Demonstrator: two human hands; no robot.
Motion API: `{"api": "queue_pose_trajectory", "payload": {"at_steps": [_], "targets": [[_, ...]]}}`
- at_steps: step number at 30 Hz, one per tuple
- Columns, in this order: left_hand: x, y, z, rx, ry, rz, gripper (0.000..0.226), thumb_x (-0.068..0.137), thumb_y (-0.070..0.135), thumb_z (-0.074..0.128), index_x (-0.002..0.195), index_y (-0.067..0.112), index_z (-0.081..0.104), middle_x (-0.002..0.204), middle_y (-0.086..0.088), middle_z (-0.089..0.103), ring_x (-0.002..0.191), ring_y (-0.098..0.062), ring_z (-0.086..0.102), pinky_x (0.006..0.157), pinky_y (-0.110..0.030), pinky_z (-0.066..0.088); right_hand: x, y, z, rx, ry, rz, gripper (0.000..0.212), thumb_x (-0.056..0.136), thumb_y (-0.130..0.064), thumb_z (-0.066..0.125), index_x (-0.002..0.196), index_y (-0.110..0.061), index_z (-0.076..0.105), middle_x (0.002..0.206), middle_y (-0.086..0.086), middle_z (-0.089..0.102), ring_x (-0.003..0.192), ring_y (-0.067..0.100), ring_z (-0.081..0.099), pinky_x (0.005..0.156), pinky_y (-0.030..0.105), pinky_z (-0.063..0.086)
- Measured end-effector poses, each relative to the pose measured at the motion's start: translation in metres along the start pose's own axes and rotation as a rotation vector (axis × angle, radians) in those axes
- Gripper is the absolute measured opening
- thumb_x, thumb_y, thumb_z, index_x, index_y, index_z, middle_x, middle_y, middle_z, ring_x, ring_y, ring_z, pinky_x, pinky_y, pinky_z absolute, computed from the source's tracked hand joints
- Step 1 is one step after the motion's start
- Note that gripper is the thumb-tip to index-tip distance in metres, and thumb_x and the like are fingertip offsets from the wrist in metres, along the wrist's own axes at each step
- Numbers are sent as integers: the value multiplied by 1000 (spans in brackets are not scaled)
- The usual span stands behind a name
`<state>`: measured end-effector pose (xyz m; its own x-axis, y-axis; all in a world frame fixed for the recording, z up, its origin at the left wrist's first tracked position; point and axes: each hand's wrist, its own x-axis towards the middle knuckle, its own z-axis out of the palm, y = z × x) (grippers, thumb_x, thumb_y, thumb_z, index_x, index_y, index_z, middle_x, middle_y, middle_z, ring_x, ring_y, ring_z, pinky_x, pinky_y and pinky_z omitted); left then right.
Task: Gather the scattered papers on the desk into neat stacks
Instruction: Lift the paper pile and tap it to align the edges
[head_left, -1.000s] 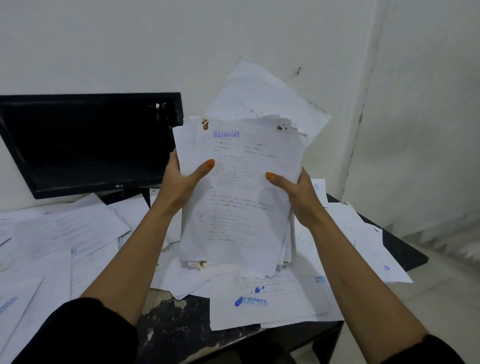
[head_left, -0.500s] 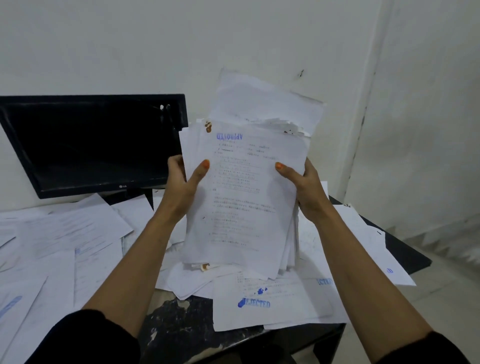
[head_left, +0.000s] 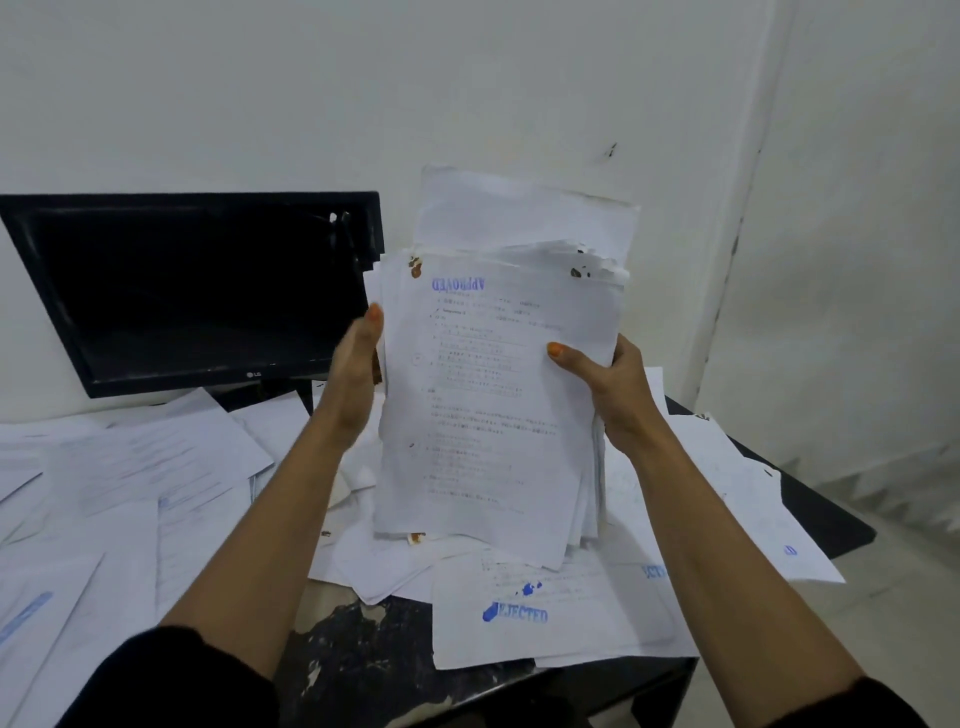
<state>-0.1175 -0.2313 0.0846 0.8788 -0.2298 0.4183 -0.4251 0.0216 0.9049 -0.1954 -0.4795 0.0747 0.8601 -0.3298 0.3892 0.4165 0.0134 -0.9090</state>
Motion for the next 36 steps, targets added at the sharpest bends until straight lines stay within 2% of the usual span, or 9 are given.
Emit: {"api": "queue_pose_trajectory", "payload": {"at_steps": [3,10,13,15,18,22,28,33,36], "targets": [[16,21,1,-16,4,59,76,82,78,43,135,25,53,130,-1,63,117,-20,62,97,-48,51,-1,-1,1,17,-5,-17,34,79,-18,75,111,-22,64,109,0,71,98,20,69,82,39,58],[-3,-11,22,-171,-52,-103,43,99,55,28,127,36,54,111,18,69,98,4,67,86,-26,56,-4,5,5,-26,-40,-6,40,78,-16,77,114,-21,61,108,-2,69,94,10,69,74,24,57],[4,-3,18,-109,32,-77,61,93,66,36,140,27,44,120,14,63,103,5,63,93,-28,54,-3,10,8,-101,-23,-44,33,82,-16,75,113,-17,64,104,-6,70,91,8,69,71,19,56],[13,10,18,85,249,109,89,81,75,49,149,21,28,144,0,44,129,-11,48,108,-43,43,-2,9,11,-117,-29,-67,33,83,-17,74,114,-15,64,104,-5,70,88,6,69,70,19,56],[25,49,27,510,558,604,86,87,61,52,148,4,29,152,-10,34,140,-22,34,113,-45,31,-1,7,15,-133,-34,-95,32,84,-19,74,114,-14,64,104,-4,70,88,6,69,70,19,56],[35,98,59,835,276,927,82,88,62,47,150,9,32,158,-8,27,148,-27,20,116,-49,20,-1,5,19,-151,-36,-115,25,83,-17,75,106,-18,66,99,-5,71,85,5,69,67,18,54],[36,81,69,1147,-247,497,80,82,81,29,132,21,47,125,-1,61,109,-23,58,101,-44,37,-4,5,16,-214,-65,-139,21,84,-18,74,97,-31,63,94,-8,69,81,2,67,66,17,54],[35,74,51,1080,48,594,105,70,90,33,151,23,26,157,1,27,147,-23,16,117,-55,0,1,5,21,-120,23,-173,26,86,-16,73,110,-20,64,101,-9,70,88,3,69,73,18,55],[40,62,22,802,304,502,127,60,88,57,155,19,9,161,-2,12,149,-25,9,118,-51,6,13,-11,20,-41,98,-199,29,84,-11,73,112,-13,64,100,-7,70,85,4,69,76,24,57]]}}
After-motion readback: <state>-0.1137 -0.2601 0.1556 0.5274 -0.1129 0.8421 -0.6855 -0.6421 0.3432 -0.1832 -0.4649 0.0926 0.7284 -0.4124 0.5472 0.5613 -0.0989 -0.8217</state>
